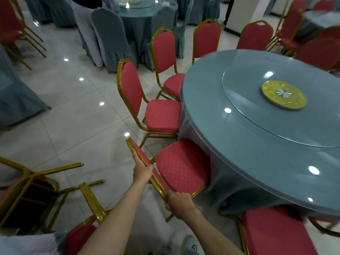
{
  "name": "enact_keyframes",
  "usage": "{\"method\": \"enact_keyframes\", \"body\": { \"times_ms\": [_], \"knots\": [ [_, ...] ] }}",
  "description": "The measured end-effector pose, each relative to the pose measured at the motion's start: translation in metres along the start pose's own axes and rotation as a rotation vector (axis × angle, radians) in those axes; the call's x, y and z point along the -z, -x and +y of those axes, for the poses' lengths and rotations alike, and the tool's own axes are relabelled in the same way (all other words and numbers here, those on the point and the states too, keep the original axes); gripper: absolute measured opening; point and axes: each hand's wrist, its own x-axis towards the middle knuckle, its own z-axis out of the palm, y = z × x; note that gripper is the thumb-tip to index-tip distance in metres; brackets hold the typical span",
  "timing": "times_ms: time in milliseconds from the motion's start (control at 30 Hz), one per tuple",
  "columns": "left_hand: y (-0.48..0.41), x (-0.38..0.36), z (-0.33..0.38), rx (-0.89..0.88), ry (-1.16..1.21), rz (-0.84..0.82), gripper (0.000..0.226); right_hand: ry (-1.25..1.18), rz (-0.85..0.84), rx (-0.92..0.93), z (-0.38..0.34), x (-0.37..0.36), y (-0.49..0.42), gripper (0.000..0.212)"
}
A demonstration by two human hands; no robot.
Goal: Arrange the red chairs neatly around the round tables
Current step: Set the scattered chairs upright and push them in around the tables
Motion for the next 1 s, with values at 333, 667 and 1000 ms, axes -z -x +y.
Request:
{"method": "enact_keyframes", "body": {
  "times_ms": [333, 667, 1000],
  "knots": [
    [-0.004, 0.009, -0.002, -0.058, 0.017, -0.070, 0.111, -0.171, -0.076, -0.102, 0.009, 0.003, -0.006, 0.043],
    [0.005, 0.021, -0.011, -0.223, -0.134, 0.052, 0.085, -0.542, 0.035, -0.139, 0.039, 0.038, 0.031, 0.033],
    [0.089, 0.016, -0.016, -0.533, -0.066, 0.053, 0.029, -0.744, 0.240, -0.247, 0.052, 0.032, 0.081, 0.023]
  ]
}}
